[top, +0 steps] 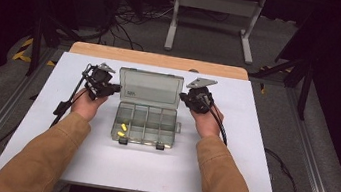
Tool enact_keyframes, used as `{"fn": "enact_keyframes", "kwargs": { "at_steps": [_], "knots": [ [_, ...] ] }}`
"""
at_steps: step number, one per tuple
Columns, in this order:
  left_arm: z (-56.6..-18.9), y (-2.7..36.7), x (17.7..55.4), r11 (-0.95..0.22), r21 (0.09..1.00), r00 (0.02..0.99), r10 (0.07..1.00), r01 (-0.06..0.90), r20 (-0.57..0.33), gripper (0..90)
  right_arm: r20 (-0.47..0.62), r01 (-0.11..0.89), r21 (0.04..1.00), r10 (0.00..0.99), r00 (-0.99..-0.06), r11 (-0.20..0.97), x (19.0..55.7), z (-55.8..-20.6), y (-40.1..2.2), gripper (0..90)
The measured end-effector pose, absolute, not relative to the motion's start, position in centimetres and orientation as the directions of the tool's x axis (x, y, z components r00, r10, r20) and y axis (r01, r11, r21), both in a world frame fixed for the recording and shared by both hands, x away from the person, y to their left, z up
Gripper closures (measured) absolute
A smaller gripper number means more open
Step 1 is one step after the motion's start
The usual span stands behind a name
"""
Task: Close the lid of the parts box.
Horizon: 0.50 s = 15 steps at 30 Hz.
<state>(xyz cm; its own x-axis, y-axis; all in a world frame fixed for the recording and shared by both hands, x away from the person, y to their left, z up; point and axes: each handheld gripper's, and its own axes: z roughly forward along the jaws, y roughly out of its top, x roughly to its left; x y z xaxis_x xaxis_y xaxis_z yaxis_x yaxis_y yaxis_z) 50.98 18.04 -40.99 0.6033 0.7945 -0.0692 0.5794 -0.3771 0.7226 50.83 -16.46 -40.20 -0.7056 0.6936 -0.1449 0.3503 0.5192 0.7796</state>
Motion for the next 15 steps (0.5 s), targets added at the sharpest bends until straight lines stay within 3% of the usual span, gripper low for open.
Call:
{"fn": "enact_keyframes", "kwargs": {
  "at_steps": [15],
  "knots": [
    [-40.7,18.4,50.1,-0.41,0.719,0.644,0.762,0.561,-0.068,89.6,-0.14,0.331,0.774,0.657,-0.741,0.539,49.4,-39.7,-16.7,90.0]
  ]
}}
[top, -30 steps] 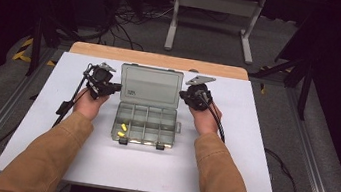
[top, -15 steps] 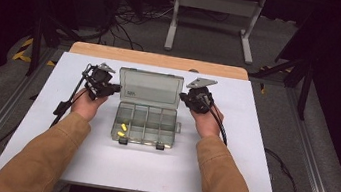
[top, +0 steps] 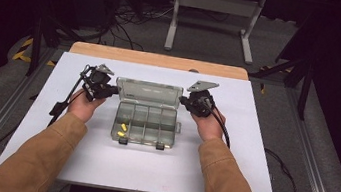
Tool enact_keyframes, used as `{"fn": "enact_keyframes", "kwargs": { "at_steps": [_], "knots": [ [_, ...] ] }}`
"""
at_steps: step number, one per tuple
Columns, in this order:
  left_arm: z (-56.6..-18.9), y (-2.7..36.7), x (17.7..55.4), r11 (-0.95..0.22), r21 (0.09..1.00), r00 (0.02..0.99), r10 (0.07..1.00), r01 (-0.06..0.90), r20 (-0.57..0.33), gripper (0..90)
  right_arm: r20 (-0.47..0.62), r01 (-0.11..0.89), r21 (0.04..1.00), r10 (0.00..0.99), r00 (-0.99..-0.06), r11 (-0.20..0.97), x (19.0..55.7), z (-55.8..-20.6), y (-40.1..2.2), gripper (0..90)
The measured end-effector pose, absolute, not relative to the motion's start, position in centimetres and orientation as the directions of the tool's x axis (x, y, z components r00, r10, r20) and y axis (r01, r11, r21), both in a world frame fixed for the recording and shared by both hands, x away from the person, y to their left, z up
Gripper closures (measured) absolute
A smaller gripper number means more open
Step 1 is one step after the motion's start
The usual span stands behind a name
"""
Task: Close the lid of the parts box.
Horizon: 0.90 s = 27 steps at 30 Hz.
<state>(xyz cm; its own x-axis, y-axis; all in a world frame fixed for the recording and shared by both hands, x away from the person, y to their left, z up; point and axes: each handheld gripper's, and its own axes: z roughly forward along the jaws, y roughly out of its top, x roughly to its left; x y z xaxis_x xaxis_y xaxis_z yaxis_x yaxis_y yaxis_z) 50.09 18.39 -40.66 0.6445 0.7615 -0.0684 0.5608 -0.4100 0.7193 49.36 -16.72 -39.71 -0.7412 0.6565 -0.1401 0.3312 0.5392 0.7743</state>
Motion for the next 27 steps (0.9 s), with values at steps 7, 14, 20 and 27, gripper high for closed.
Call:
{"fn": "enact_keyframes", "kwargs": {
  "at_steps": [7,14,20,27],
  "knots": [
    [-40.8,18.5,49.8,-0.43,0.711,0.657,0.752,0.557,-0.059,89.6,-0.14,0.321,0.772,0.639,-0.756,0.549,48.7,-39.7,-16.9,90.0],
    [-40.9,19.0,49.7,-0.439,0.704,0.672,0.737,0.558,-0.073,89.5,-0.125,0.329,0.765,0.629,-0.767,0.554,48.2,-40.2,-17.4,90.0],
    [-40.8,18.6,49.2,-0.474,0.695,0.693,0.719,0.541,-0.049,89.5,-0.133,0.318,0.759,0.614,-0.778,0.568,47.7,-40.1,-17.5,90.0],
    [-40.7,18.6,48.8,-0.491,0.685,0.705,0.708,0.538,-0.047,89.6,-0.139,0.307,0.743,0.586,-0.798,0.594,47.1,-40.1,-17.4,90.0]
  ]
}}
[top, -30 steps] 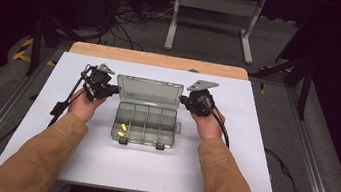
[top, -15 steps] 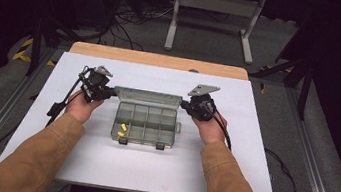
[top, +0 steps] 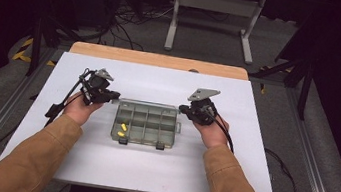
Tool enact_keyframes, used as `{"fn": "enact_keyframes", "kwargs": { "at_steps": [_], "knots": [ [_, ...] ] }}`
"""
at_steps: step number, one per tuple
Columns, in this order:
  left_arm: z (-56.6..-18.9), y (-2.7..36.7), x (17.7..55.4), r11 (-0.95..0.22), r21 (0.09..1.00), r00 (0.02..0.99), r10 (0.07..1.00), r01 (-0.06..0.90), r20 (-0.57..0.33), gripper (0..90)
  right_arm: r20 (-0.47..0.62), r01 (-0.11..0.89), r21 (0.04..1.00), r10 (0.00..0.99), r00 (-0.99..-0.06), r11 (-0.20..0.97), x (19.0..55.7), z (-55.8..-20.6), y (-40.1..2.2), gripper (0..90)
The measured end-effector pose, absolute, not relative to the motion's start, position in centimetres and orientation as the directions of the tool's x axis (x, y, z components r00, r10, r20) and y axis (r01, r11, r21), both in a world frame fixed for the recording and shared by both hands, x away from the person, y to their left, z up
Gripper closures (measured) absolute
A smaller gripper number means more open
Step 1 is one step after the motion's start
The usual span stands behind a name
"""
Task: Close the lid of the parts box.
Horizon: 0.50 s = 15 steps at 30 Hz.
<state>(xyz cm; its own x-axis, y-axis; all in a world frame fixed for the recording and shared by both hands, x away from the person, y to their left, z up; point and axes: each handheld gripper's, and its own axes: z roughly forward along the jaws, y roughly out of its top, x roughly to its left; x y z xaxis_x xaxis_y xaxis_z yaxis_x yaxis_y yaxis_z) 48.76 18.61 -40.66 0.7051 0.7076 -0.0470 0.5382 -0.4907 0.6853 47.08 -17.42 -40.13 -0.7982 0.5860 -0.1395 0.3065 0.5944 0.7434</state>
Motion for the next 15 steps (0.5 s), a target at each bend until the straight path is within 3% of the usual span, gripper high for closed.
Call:
{"fn": "enact_keyframes", "kwargs": {
  "at_steps": [15],
  "knots": [
    [-39.8,19.0,46.4,-0.556,0.628,0.764,0.638,0.545,-0.099,89.5,-0.136,0.295,0.704,0.53,-0.837,0.646,44.3,-39.4,-17.0,90.0]
  ]
}}
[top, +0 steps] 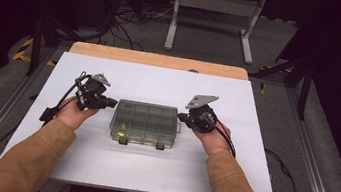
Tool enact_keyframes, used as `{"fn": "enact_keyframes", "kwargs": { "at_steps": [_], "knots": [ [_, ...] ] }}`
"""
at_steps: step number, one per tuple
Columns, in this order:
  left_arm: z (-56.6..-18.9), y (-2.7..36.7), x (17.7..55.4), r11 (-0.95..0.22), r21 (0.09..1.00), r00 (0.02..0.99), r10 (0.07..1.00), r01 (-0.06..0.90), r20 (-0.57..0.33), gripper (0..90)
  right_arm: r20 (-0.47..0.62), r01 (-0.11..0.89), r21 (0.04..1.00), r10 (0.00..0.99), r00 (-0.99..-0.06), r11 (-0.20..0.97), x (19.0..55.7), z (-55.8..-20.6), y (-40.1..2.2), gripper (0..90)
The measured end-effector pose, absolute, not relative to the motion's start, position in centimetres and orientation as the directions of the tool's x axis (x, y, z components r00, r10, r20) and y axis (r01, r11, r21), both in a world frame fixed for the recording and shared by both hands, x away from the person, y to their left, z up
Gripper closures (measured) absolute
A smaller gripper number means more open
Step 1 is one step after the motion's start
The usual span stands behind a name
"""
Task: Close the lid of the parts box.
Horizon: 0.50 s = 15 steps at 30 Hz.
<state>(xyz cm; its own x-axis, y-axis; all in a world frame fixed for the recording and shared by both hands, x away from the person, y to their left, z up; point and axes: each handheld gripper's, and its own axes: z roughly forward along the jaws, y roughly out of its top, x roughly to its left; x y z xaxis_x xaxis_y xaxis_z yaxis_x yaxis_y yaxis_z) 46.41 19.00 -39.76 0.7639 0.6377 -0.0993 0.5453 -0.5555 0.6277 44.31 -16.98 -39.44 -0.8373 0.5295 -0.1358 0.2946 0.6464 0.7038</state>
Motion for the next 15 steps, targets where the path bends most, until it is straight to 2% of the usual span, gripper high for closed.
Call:
{"fn": "enact_keyframes", "kwargs": {
  "at_steps": [15],
  "knots": [
    [-39.1,18.5,44.0,-0.626,0.591,0.825,0.55,0.508,-0.127,89.6,-0.116,0.28,0.658,0.462,-0.879,0.699,41.6,-38.9,-15.6,89.9]
  ]
}}
